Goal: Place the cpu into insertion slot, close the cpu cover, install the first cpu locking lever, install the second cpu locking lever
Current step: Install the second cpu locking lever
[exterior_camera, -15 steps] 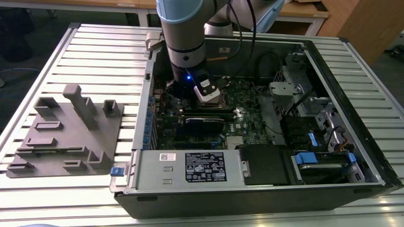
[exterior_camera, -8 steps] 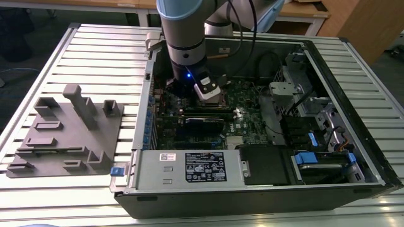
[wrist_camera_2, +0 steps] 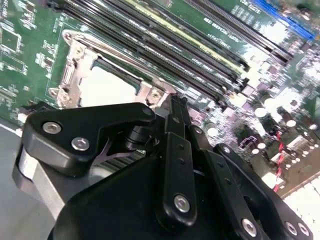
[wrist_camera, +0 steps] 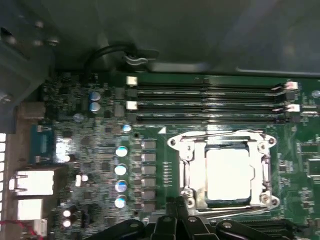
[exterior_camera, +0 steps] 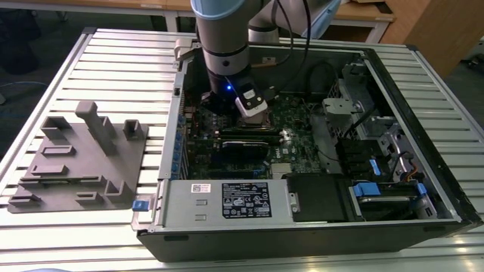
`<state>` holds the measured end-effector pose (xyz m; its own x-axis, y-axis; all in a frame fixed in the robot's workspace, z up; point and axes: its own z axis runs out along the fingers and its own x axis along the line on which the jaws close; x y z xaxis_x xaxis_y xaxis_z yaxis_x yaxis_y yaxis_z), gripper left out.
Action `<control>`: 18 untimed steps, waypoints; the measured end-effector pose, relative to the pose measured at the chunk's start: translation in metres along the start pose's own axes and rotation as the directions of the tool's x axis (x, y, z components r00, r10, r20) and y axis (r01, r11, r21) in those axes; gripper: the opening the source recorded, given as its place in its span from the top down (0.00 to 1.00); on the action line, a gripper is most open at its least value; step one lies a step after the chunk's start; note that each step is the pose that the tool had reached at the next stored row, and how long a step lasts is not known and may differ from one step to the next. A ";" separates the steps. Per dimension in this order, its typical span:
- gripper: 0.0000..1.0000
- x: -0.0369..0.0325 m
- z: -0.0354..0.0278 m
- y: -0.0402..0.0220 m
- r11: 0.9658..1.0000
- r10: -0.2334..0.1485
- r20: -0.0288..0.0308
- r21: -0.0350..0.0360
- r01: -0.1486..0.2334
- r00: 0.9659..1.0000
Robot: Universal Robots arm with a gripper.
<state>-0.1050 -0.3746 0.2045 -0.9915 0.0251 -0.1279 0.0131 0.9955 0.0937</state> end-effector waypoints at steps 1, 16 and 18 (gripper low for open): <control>0.89 -0.0033 0.0005 0.0001 1.000 0.000 0.000 0.000 0.000 1.000; 0.89 -0.0473 0.0068 0.0074 1.000 0.001 -0.009 0.000 -0.001 1.000; 0.89 -0.0474 0.0069 0.0105 1.000 0.001 -0.009 0.000 -0.001 1.000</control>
<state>-0.0569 -0.3647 0.2047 -0.9926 0.0251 -0.1187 0.0140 0.9955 0.0936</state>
